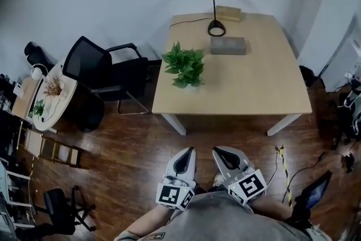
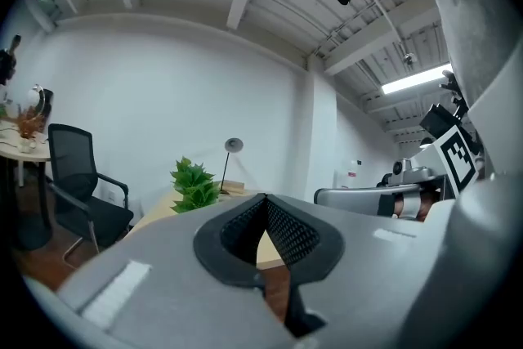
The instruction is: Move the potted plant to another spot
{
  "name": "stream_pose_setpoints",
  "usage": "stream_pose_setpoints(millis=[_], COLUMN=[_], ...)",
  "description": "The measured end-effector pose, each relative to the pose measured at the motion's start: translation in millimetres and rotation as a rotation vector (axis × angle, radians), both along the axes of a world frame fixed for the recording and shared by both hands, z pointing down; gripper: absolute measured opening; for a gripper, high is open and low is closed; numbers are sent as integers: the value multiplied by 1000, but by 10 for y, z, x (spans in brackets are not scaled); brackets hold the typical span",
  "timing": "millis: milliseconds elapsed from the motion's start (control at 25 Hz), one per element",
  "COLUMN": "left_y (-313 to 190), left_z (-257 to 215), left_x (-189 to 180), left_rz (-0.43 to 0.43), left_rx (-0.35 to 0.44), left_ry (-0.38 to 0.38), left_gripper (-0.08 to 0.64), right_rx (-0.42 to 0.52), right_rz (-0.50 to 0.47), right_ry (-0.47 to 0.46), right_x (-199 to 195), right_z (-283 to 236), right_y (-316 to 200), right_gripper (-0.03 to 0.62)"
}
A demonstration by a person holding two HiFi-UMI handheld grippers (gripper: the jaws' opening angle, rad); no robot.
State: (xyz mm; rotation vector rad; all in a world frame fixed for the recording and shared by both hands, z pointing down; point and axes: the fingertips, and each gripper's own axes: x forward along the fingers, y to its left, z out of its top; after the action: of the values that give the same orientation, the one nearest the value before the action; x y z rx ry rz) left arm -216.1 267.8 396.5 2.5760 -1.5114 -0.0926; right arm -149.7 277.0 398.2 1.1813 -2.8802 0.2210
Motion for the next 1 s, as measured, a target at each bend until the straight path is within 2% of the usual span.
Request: stream_pose_setpoints(millis=[400, 760, 1000], left_y=[-959, -2106, -2579], left_z=[198, 282, 380], left_x=[-129, -409, -514], left_rz=[-18, 90, 122], left_rx=[-58, -57, -96], left_ry=[-17, -10, -16], left_gripper=[0, 0, 0], right_rx=[-50, -52, -91], right_rz=[1, 101, 143], right_ry=[-10, 53, 82], right_x=[-54, -320, -399], right_z=[192, 285, 371], right_y=[-964, -2044, -2483], right_gripper=[2, 2, 2])
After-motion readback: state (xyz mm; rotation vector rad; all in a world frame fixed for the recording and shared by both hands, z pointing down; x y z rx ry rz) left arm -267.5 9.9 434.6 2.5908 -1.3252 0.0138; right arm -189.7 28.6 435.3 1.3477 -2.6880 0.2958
